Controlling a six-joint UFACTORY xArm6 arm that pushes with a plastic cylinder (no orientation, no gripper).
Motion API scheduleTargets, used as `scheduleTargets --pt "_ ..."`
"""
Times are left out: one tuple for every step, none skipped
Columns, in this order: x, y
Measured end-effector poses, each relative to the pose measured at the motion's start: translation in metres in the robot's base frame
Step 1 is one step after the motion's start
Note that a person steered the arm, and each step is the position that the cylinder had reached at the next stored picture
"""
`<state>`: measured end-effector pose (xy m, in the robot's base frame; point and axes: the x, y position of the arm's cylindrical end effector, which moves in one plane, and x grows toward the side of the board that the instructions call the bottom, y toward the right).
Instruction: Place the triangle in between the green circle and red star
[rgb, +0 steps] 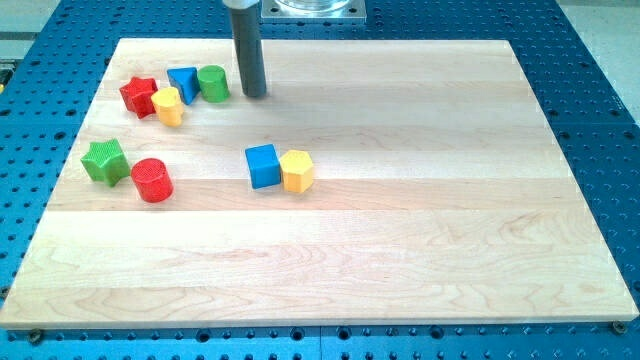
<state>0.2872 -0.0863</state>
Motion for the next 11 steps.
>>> scheduleTargets --pt "-0.008 -0.032" --pt "0.011 -0.037" --pt "0.023 -0.038" --pt "-0.029 -0.018" --pt "-0.045 -0.063" --pt "-0.038 -0.068" --pt "-0.025 -0.072" --pt "-0.016 -0.091" --pt "-0.007 -0.099" --pt "-0.001 -0.106" --pt "-0.021 -0.073"
